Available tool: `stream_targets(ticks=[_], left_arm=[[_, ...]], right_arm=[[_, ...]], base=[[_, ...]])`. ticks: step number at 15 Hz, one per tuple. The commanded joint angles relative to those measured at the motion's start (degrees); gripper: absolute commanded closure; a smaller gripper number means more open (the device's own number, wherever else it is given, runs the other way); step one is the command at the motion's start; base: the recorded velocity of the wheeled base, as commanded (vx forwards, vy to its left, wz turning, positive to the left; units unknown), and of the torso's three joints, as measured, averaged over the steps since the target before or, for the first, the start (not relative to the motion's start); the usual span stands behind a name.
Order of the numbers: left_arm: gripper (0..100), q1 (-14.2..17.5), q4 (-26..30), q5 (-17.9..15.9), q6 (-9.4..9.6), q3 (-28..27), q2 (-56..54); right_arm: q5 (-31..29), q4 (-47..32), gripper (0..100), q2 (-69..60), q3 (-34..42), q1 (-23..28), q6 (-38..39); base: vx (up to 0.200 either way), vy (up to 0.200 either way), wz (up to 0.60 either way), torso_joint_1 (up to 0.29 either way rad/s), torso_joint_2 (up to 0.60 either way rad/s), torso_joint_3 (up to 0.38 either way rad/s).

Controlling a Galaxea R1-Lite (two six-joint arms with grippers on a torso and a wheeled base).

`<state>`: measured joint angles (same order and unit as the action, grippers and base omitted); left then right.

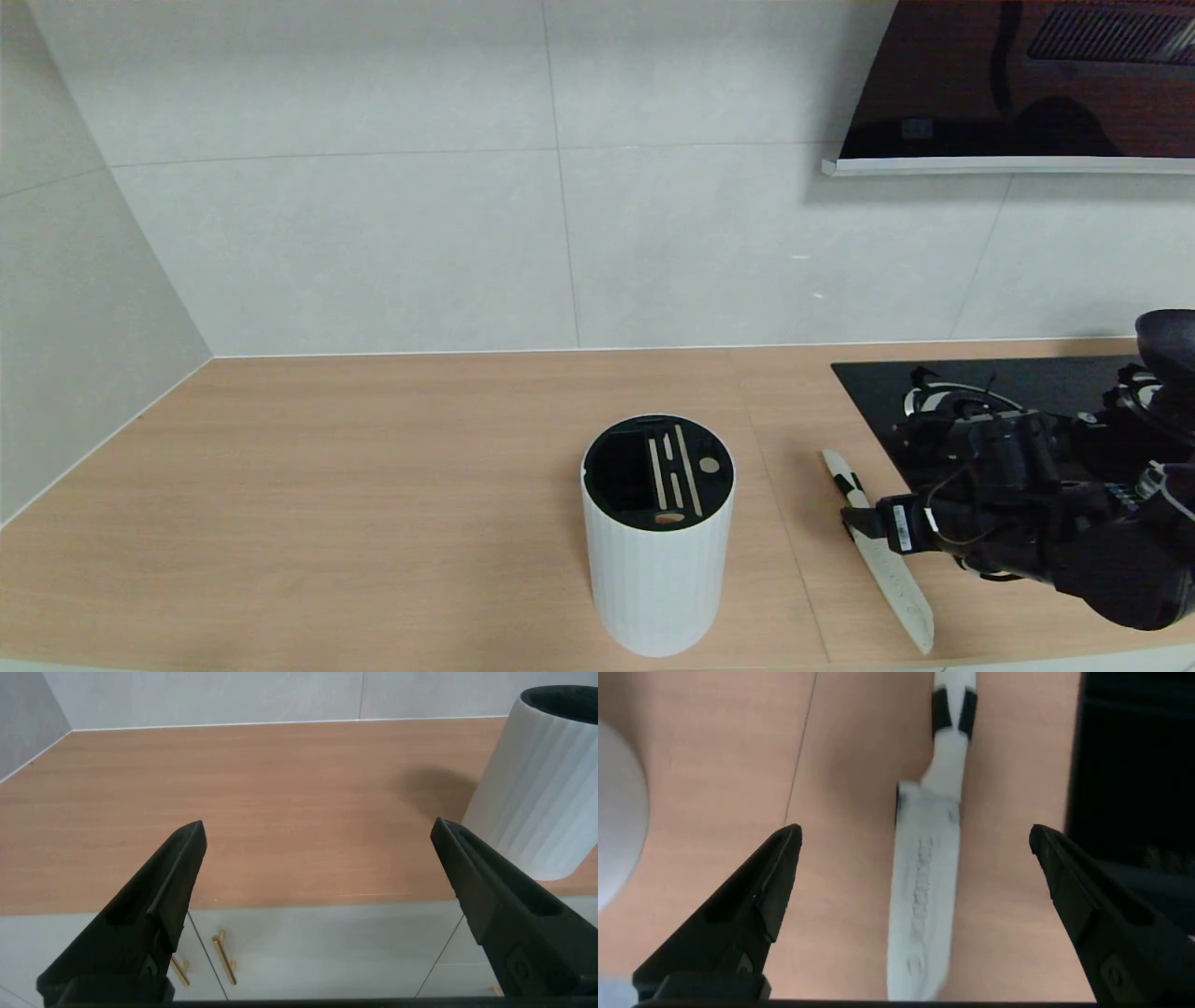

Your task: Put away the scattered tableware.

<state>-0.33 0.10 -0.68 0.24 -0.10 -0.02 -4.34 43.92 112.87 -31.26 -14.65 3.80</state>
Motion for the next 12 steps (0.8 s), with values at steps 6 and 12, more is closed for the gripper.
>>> stream_targets(ticks=[6, 12], left_arm=[[0, 0.0, 0.0, 0.0, -0.07, 0.0, 0.0], [0, 0.0, 0.0, 0.0, -0.07, 0.0, 0.0]], right_arm=[[-6.3, 15.0, 0, 14.6, -0.2, -0.9, 1.7], [-9.4, 25.3, 0, 20.6, 0.1, -1.0, 1.5]], base=[[0.0, 0.0, 0.0, 0.0, 0.0, 0.0], [0.0, 0.0, 0.0, 0.0, 0.0, 0.0]])
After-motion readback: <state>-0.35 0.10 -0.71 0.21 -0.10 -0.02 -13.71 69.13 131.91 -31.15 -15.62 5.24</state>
